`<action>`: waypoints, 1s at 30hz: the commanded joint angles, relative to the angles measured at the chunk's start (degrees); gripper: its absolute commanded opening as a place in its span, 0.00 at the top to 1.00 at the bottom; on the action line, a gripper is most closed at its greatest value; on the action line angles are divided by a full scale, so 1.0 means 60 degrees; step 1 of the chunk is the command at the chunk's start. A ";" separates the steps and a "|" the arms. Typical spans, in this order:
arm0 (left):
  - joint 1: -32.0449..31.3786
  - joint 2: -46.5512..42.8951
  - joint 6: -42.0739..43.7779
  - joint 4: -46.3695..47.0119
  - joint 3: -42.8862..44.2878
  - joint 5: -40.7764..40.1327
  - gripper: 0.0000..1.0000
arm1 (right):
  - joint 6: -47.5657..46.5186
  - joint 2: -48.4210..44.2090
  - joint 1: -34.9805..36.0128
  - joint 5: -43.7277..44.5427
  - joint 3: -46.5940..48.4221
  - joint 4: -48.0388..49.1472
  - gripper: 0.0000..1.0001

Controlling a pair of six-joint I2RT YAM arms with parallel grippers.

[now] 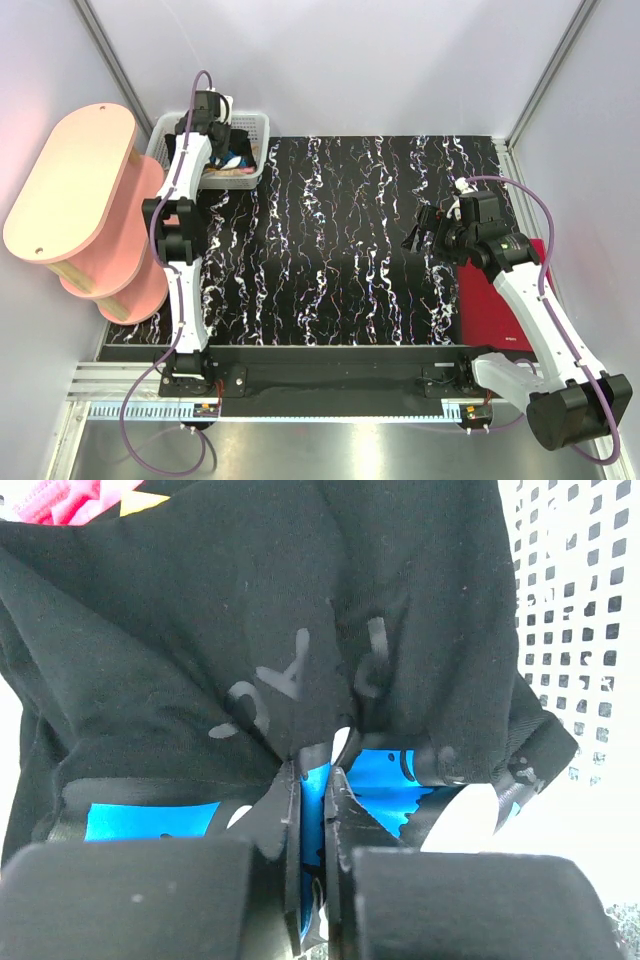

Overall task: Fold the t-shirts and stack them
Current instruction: Grab the tshirt from the pile, then move the tshirt to the center of the board

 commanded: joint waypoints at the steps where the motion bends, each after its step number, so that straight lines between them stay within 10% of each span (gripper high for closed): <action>1: 0.0122 -0.0616 0.0019 -0.0127 -0.0129 -0.0210 1.00 | -0.0185 -0.0297 0.0050 -0.0015 0.0151 -0.0080 0.04; 12: -0.0054 -0.5052 -0.0903 0.0719 0.0987 0.1166 1.00 | -0.0185 -0.0897 0.0050 -0.0294 0.0064 -0.0081 0.07; 19: -0.2202 -0.8131 -0.0260 0.1398 -0.0769 0.1795 1.00 | 0.0019 -0.1439 0.0036 -0.0148 -0.0200 -0.0080 0.09; 30: -0.5574 -0.8895 -0.0142 -0.0083 -0.2879 0.2106 1.00 | 0.0371 -0.2011 0.0050 0.0146 0.0151 -0.0081 0.14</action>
